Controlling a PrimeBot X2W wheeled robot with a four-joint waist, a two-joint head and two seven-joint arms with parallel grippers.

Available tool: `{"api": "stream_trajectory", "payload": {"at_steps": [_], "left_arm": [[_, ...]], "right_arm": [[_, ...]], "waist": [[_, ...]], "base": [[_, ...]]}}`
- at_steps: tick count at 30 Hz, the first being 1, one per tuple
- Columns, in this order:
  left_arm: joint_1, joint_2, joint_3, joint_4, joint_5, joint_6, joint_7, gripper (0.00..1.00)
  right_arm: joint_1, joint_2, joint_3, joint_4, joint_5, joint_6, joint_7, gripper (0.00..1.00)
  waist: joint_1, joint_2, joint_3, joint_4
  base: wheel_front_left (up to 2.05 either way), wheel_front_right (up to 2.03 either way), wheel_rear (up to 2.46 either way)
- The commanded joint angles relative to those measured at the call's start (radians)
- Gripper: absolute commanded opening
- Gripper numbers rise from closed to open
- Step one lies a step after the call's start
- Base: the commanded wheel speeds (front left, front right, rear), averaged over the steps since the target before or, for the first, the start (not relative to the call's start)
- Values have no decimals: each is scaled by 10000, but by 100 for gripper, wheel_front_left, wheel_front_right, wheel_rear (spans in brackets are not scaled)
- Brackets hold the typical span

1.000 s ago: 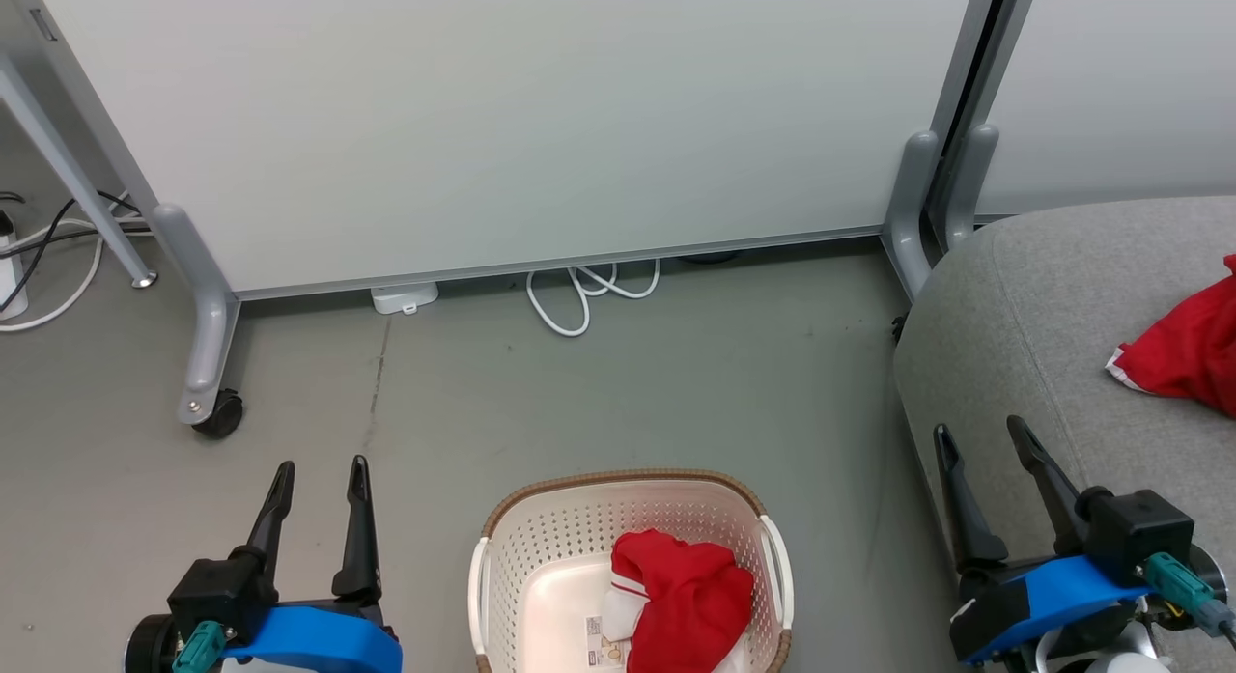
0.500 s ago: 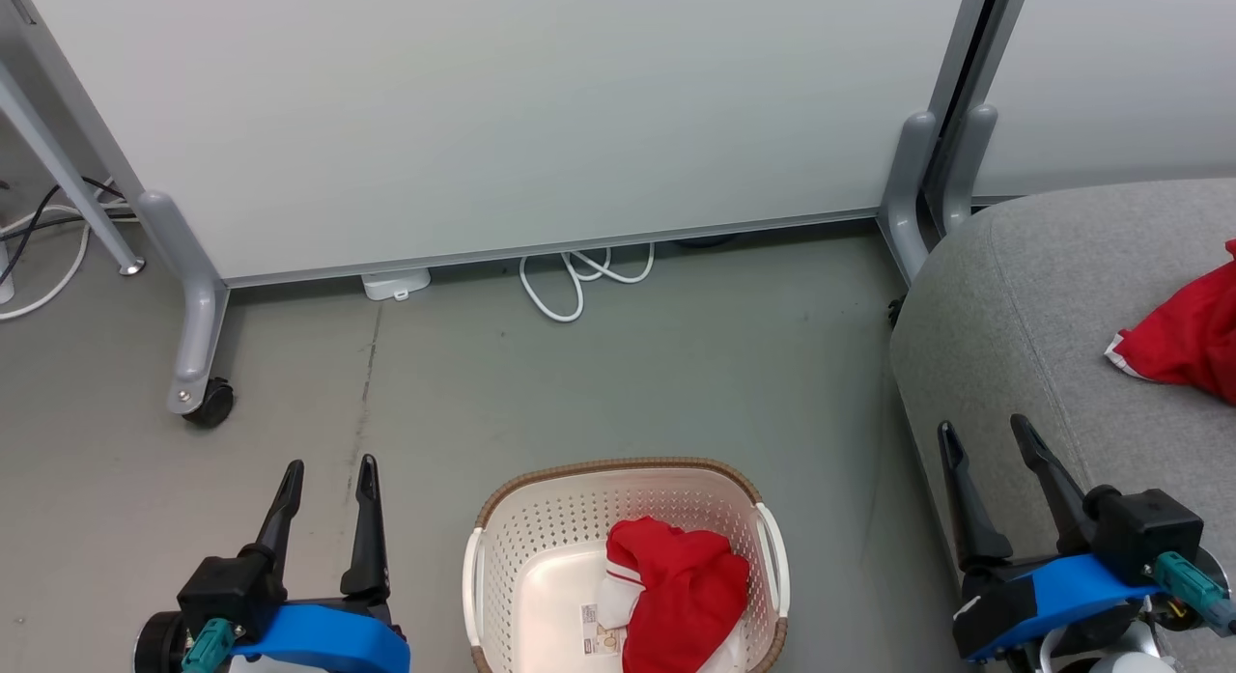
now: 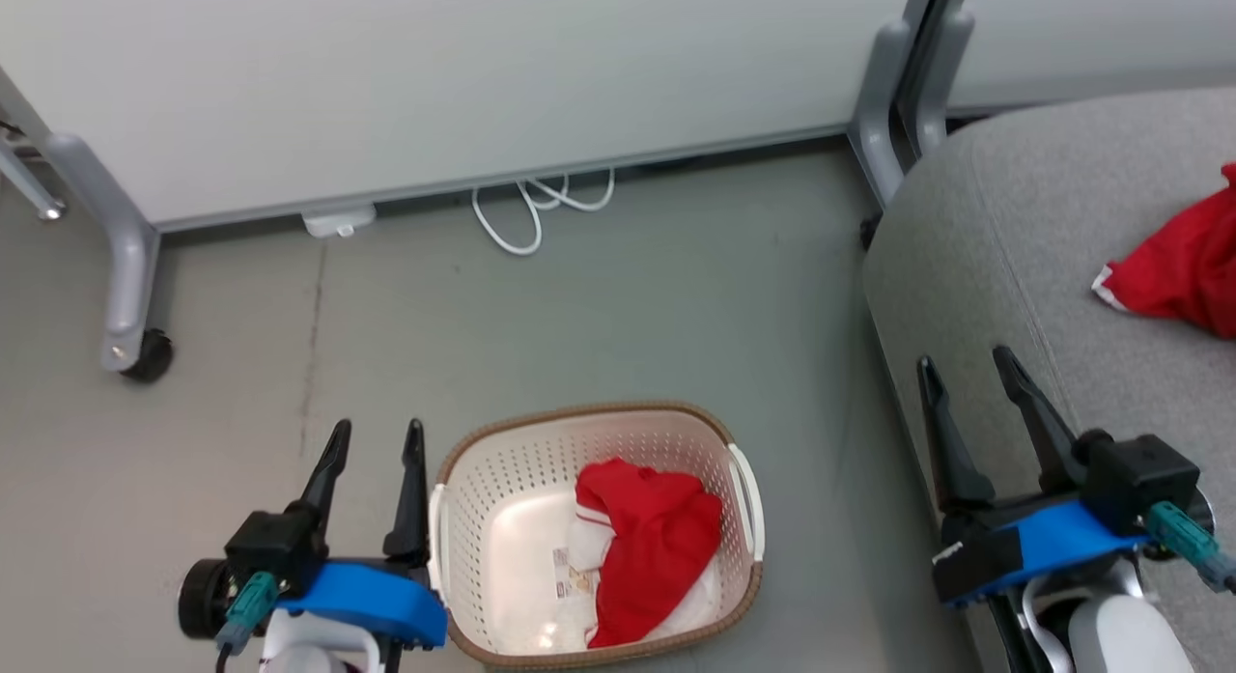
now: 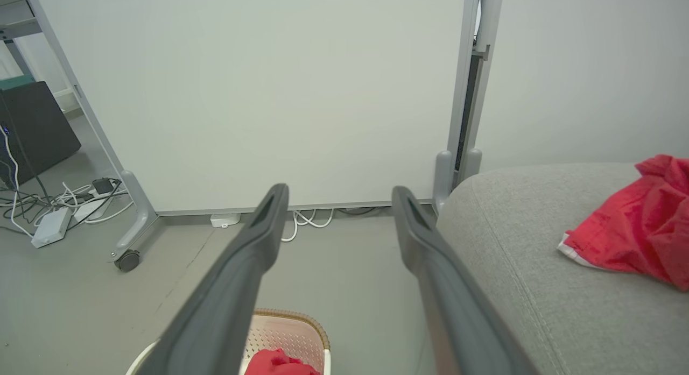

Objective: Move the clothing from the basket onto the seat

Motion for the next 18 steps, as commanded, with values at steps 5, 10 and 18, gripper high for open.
{"api": "stream_trajectory", "payload": {"at_steps": [5, 10, 18], "left_arm": [[-1089, 160, -631, 541, -50, -11, -46, 100], [-1889, 279, -1183, 1142, -90, -12, -47, 100], [-3721, 794, -2588, 2626, -168, -12, -47, 100]], "right_arm": [[-931, 13, 433, -316, -242, 1, -30, 100], [-1583, 13, 628, -489, -327, 1, -87, 100], [-2783, 15, 1163, -584, -75, 1, -475, 100]], "waist": [[0, 0, 1775, -710], [0, 0, 2771, -1053], [0, 0, 4756, -1784]], "base": [[0, 0, 0], [0, 0, 0], [0, 0, 0]]}}
